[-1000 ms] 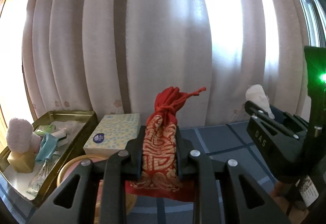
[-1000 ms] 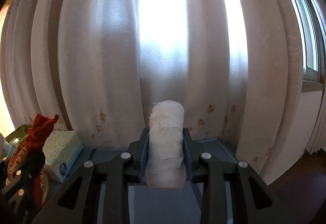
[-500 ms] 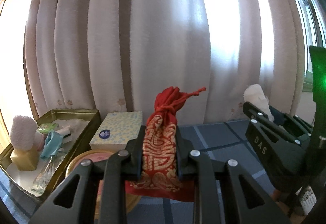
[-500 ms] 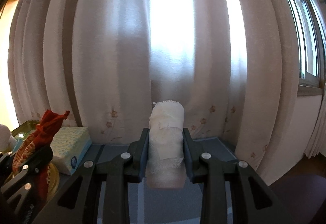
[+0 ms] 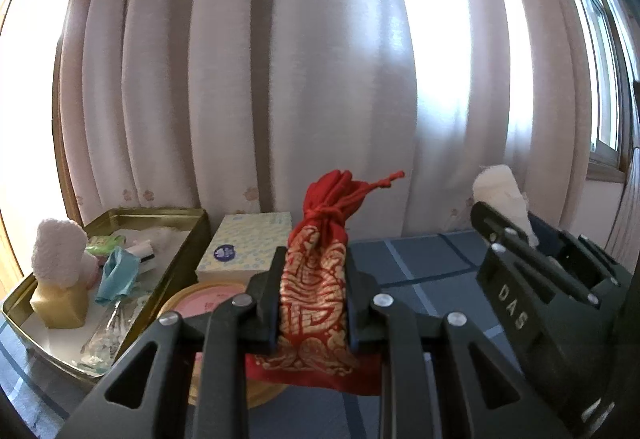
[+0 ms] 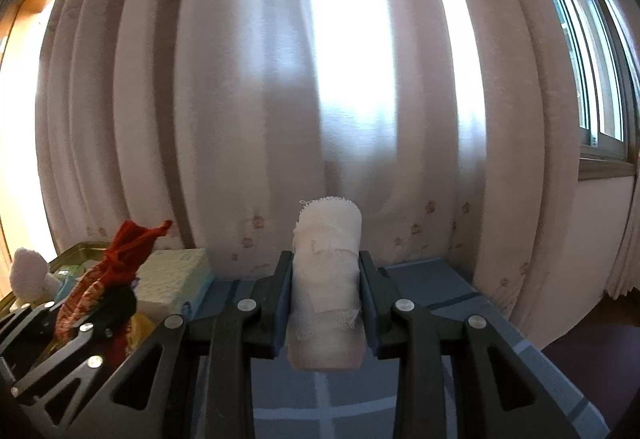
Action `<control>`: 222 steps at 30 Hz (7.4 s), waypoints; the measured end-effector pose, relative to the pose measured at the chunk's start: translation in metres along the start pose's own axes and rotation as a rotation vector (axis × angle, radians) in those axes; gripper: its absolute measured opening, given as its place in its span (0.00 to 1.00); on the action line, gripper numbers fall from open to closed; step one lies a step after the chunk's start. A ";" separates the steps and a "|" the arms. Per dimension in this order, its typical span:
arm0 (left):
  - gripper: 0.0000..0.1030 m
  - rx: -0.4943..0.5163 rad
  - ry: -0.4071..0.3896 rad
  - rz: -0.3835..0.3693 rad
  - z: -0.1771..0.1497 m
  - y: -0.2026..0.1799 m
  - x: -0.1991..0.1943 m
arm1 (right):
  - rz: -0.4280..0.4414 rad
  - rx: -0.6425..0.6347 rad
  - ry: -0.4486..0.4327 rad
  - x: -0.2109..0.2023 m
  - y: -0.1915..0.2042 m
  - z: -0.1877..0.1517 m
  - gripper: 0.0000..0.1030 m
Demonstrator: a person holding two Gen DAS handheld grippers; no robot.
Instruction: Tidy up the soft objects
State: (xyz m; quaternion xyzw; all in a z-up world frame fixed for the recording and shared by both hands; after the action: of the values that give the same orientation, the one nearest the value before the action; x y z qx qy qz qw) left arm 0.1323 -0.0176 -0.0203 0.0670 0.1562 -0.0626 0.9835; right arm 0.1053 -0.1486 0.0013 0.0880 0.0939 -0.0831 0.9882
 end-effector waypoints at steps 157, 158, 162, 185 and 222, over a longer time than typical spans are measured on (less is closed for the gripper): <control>0.99 -0.034 0.298 0.124 0.003 0.221 0.048 | 0.436 -0.045 0.738 0.152 0.314 -0.055 0.71; 0.99 -0.035 0.287 0.126 0.003 0.221 0.045 | 0.438 -0.040 0.726 0.149 0.313 -0.055 0.71; 0.99 -0.020 0.277 0.133 0.003 0.221 0.041 | 0.447 -0.019 0.691 0.136 0.309 -0.052 0.71; 0.99 -0.009 0.032 0.325 -0.013 0.244 0.009 | 0.308 0.080 0.054 0.044 0.253 -0.027 0.83; 0.99 -0.070 -0.024 0.307 -0.034 0.256 -0.034 | 0.257 -0.001 -0.152 -0.013 0.243 -0.031 0.85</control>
State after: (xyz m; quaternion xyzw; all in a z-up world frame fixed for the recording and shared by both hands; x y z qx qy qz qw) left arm 0.1268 0.2431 -0.0129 0.0549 0.1343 0.0931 0.9850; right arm 0.1309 0.0950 0.0121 0.0922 0.0069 0.0376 0.9950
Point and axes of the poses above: each gripper's, at about its wrist camera, not at the fingertips, and x roughly the way its jaws point, y to its left, z to its top, the point moved 8 cm from there along x, roughly the way its jaws point, and after that the axes turned 8 degrees about x, right-handed, at the moved point
